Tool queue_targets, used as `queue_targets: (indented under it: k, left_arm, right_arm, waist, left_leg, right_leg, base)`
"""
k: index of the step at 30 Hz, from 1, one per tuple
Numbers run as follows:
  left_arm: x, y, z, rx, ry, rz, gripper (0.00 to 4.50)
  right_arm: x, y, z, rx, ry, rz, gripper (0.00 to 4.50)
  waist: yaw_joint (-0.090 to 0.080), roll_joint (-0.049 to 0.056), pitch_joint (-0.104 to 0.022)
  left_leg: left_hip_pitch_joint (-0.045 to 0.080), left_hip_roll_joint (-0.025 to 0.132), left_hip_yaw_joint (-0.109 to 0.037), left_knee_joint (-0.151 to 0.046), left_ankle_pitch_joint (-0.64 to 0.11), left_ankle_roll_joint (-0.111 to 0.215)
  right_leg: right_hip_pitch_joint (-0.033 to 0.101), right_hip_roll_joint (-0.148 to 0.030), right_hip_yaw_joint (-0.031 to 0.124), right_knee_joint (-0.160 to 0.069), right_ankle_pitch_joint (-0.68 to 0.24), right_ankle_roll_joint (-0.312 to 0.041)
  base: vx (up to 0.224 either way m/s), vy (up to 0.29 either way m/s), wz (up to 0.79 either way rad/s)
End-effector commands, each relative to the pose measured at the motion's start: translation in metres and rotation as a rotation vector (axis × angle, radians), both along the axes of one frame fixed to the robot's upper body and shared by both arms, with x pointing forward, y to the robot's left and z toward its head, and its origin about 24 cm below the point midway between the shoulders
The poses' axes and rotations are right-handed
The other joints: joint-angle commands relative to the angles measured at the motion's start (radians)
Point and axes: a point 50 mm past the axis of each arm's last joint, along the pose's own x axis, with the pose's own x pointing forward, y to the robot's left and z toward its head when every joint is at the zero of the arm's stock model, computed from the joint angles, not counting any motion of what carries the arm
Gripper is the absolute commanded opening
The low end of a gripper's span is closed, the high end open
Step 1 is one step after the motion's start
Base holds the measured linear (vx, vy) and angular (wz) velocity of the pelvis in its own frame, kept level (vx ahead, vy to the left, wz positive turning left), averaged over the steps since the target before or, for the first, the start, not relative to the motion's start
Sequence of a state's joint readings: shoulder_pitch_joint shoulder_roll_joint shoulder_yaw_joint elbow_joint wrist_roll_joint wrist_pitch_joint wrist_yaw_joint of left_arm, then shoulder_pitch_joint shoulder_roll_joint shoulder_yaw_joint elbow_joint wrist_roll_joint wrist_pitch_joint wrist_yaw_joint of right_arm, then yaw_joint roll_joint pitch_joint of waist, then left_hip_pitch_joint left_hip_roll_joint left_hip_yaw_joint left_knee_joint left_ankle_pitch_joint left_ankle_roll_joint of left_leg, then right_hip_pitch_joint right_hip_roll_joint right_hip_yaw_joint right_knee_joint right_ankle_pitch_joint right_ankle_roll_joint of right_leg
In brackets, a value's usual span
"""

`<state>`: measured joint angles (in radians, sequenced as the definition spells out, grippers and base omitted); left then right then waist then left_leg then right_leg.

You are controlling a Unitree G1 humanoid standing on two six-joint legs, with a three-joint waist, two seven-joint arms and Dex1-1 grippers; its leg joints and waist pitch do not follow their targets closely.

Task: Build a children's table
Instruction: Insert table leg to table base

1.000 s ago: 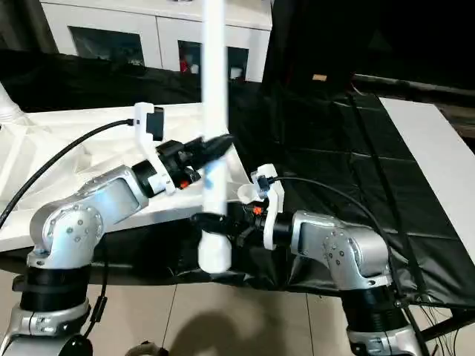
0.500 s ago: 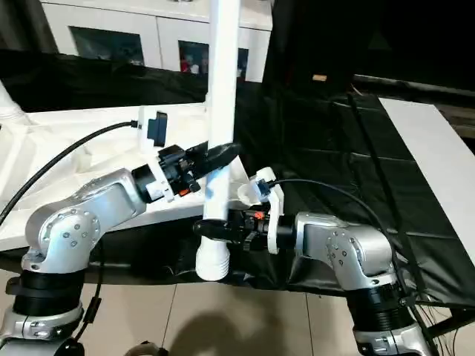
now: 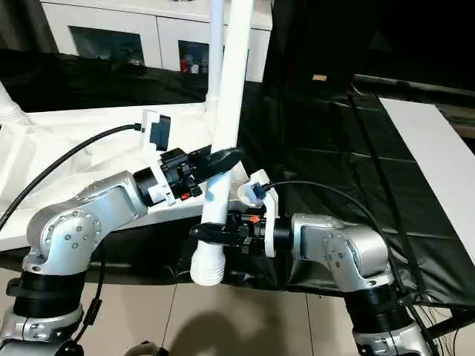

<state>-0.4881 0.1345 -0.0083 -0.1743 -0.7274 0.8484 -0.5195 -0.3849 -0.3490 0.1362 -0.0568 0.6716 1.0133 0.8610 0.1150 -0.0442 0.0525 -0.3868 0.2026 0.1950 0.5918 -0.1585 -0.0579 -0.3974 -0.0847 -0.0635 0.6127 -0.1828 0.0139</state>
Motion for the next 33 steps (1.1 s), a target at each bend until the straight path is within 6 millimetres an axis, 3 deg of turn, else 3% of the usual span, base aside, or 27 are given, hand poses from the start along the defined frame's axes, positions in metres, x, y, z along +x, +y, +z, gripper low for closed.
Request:
queue_targets:
  k: [1,6,27,33]
  left_arm:
    - [-0.0053,-0.0046,0.0080,-0.026,-0.042,-0.046,1.77]
    - [-0.0062,-0.0040,0.0087,-0.033,-0.048,-0.055,1.77]
    - [-0.0076,-0.0014,0.0062,-0.013,-0.056,-0.078,1.77]
    - [-0.0076,-0.0018,0.0064,-0.013,-0.057,-0.080,1.77]
  right_arm:
    - [-0.0018,-0.0001,0.0009,0.002,-0.010,0.015,2.72]
    - [-0.0004,-0.0001,-0.0006,-0.022,-0.027,-0.002,2.95]
    - [0.0012,-0.0053,-0.0003,-0.025,-0.042,0.001,2.95]
    - [0.0004,-0.0049,-0.0007,-0.019,-0.038,0.006,2.37]
  waist:
    - [0.002,-0.002,-0.063]
    - [0.002,-0.001,-0.063]
    - [0.002,-0.002,-0.064]
    - [0.002,0.000,-0.064]
  left_leg:
    - [0.023,0.027,-0.018,-0.074,-0.240,-0.071]
    - [0.023,0.028,-0.018,-0.075,-0.243,-0.072]
    - [0.023,0.027,-0.018,-0.074,-0.237,-0.068]
    - [0.024,0.028,-0.018,-0.074,-0.240,-0.067]
  right_leg:
    - [0.036,-0.053,0.040,-0.082,-0.295,-0.101]
    - [0.036,-0.054,0.041,-0.082,-0.300,-0.102]
    - [0.037,-0.053,0.041,-0.080,-0.287,-0.107]
    - [0.037,-0.052,0.041,-0.080,-0.284,-0.110]
  base:
    - [0.000,0.000,0.00]
    - [0.000,0.000,0.00]
    - [0.000,0.000,0.00]
    - [0.000,0.000,0.00]
